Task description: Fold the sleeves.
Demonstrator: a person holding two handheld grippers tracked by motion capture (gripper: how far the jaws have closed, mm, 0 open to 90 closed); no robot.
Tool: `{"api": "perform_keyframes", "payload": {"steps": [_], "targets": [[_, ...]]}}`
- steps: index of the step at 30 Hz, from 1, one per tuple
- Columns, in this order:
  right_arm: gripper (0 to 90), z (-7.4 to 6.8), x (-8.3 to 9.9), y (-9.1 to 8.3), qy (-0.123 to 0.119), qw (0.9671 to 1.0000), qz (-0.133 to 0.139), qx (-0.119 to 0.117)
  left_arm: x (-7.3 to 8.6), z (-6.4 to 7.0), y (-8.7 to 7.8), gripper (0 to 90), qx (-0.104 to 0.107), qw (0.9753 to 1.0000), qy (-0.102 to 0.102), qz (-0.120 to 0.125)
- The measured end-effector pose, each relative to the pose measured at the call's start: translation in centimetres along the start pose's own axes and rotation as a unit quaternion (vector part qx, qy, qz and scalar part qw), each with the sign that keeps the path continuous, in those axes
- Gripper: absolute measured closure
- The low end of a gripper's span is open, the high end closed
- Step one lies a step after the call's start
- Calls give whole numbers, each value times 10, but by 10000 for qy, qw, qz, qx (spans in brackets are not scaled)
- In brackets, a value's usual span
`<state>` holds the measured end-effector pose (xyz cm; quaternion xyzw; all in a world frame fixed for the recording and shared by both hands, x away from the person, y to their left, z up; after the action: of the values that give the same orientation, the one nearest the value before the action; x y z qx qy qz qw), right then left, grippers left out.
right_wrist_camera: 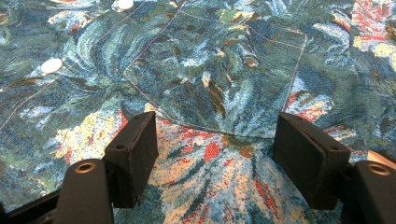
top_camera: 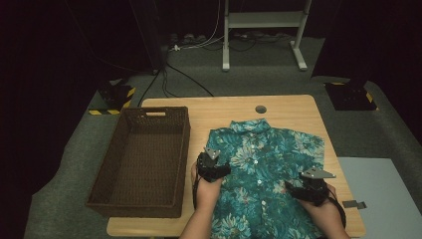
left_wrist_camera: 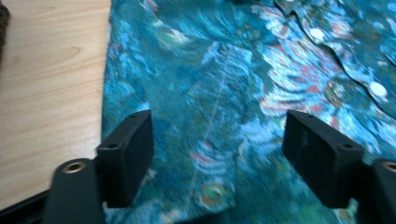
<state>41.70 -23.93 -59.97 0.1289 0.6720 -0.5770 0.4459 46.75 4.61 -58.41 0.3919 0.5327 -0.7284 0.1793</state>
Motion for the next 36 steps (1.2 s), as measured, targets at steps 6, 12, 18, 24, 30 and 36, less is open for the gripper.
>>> {"api": "perform_keyframes", "payload": {"steps": [6,12,18,24,30,36], "targets": [[306,0,0,0,12,10000,-4,0,6,8,-11,194,83,9999,105,37],[296,0,0,0,6,10000,-8,-13,15,15,-23,140,225,9997,130,22],[262,-1,0,0,-26,10000,-25,-47,33,19,-28,90,312,9989,263,-213],[241,-2,1,0,-28,10000,-45,-76,45,19,-34,65,324,9987,288,-260],[209,-3,1,1,-63,9999,-62,-110,57,18,-37,45,279,9983,380,-350],[154,-5,2,1,-123,9997,-107,-174,61,17,-37,36,247,9977,500,-374]]}}
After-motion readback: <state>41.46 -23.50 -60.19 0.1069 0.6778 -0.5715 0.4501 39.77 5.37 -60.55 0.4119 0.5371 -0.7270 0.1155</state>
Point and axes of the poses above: each handheld gripper's, and its own axes: y roughly forward along the jaws, x roughly out of its underside, z roughly to its right, the point moved 9 cm from there along y, roughly forward along the jaws, and after that the axes turned 5 degrees about x, right-handed, at the moved point
